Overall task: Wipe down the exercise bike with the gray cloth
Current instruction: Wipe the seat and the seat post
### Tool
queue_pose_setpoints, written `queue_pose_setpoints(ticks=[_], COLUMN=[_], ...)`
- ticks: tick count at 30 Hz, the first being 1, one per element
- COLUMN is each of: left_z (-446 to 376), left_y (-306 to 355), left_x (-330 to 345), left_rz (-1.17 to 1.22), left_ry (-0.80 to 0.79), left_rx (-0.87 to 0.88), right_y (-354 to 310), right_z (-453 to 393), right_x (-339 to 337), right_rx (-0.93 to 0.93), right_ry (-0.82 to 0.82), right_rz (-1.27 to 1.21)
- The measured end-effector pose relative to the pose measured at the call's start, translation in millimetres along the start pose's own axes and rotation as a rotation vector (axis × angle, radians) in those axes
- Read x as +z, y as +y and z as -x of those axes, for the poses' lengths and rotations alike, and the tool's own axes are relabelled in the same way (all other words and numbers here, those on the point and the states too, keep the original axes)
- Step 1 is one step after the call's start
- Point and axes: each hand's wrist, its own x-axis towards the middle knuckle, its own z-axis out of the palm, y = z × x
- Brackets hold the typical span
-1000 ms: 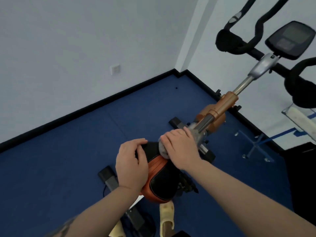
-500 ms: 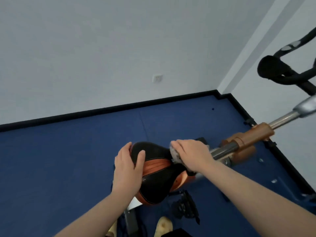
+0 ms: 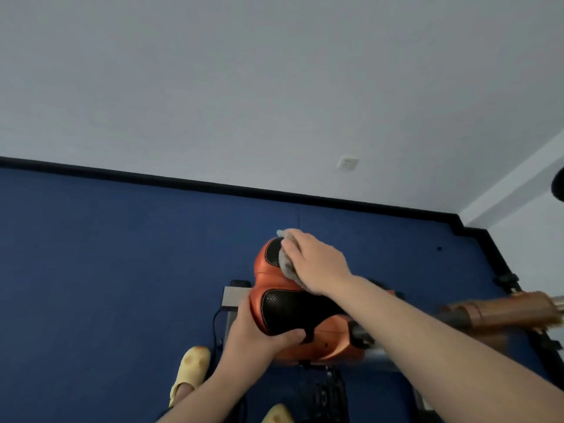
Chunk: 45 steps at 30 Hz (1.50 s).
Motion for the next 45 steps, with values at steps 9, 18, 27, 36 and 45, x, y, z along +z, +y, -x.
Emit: queue_pose_setpoints(ticks=[9, 18, 27, 36, 45], left_z=[-12.4, -21.3, -32.0, -33.8, -30.9], left_y=[24.2, 25.7, 33.9, 30.9, 30.9], left_x=[-3.3, -14.3, -21.9, -27.3, -26.2], left_rz=[-0.085, -0.145, -0.278, -0.276, -0.251], left_ry=[-0.004, -0.127, -0.216, -0.315, -0.329], left_rx=[-0.065, -0.111, -0.122, -0.113, -0.063], right_y=[-14.4, -5.3, -11.2, -19.1, -49.5], right_z=[-31.1, -51.4, -47.8, -27.9, -35.6], right_x=[-2.7, -14.5, -11.7, 1.7, 15.5], right_rx=[0.000, 0.008, -0.206, -0.320, -0.422], right_ry=[-0.103, -0.215, -0.303, -0.079, -0.160], right_rz=[-0.031, -0.228, -0.191, -0.007, 0.375])
